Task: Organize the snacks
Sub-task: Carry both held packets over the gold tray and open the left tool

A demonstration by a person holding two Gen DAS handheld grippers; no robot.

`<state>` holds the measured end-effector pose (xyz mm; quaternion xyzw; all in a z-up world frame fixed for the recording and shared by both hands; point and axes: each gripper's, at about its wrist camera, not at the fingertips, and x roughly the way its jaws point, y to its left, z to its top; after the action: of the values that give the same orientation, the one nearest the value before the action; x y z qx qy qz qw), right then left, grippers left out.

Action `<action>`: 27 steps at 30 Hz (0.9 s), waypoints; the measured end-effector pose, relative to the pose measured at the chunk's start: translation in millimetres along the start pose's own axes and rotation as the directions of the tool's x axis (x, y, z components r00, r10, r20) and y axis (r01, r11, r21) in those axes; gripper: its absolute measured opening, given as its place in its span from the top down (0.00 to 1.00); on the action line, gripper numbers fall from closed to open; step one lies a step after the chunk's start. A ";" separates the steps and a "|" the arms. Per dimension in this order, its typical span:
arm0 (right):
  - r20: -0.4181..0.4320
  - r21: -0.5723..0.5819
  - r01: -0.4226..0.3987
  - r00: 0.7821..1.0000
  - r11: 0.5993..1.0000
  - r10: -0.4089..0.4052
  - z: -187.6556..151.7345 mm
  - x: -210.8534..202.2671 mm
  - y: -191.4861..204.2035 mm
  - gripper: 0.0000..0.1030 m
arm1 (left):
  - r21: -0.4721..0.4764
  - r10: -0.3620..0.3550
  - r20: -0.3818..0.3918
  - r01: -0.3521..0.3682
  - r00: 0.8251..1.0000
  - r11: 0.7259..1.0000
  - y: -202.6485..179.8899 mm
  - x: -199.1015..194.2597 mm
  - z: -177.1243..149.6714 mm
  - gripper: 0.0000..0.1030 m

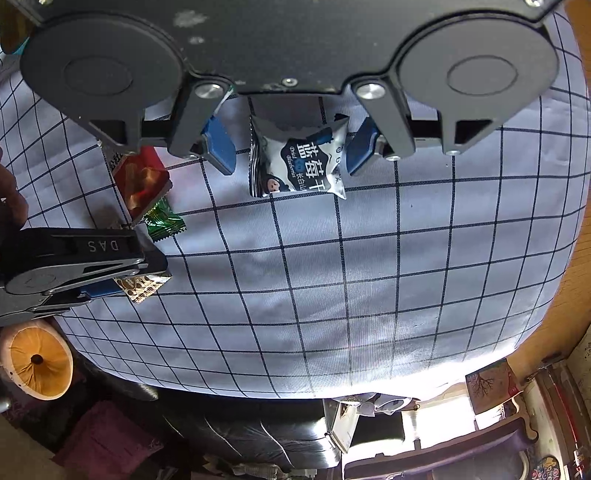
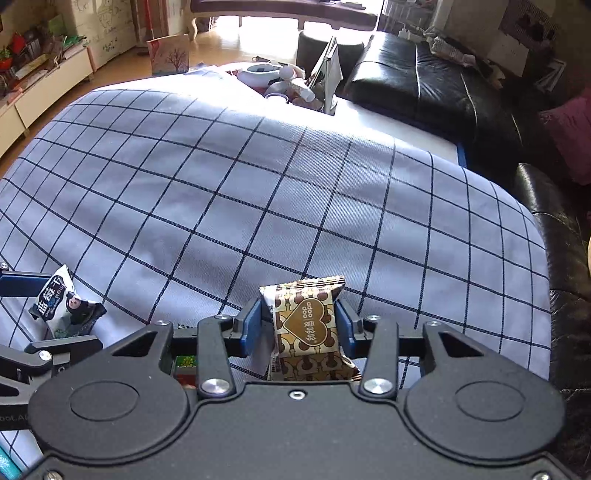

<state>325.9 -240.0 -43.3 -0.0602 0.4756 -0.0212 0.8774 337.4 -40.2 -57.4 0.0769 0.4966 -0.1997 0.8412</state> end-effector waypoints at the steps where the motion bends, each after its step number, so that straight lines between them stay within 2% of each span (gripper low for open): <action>1: 0.005 0.007 -0.009 1.000 1.000 0.009 -1.0 -2.0 -2.0 0.51 | -0.003 0.002 0.004 -0.002 1.000 1.000 -0.5 0.7 -0.1 0.34; 2: 0.008 0.012 -0.015 1.000 1.000 0.015 -1.6 -3.1 -3.5 0.51 | -0.007 0.001 0.005 -0.001 1.000 1.000 -0.1 0.8 0.4 0.35; 4: 0.006 0.023 -0.022 1.000 0.999 0.022 -2.5 -3.5 -6.0 0.52 | -0.010 0.010 0.009 -0.010 1.000 1.000 -0.3 0.7 0.5 0.47; 10: 0.006 0.059 -0.003 1.000 0.998 0.003 -5.2 -8.9 -9.0 0.59 | -0.024 0.011 0.028 -0.010 1.000 1.000 2.7 -6.2 -0.8 0.54; 18: 0.033 0.149 -0.013 0.999 0.989 0.009 -20.2 -45.7 -21.2 0.60 | -0.035 0.027 0.069 -0.024 0.997 0.999 -1.2 -46.8 -9.1 0.54; 27: 0.159 0.203 -0.070 0.987 0.977 0.038 -66.7 -144.2 -16.8 0.60 | -0.023 0.022 0.117 -0.020 0.993 1.000 -13.7 -125.9 -47.5 0.54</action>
<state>191.6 -248.7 42.7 0.0433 0.4031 -0.0421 0.9132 239.8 -4.4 29.1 0.0611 0.4478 -0.1895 0.8717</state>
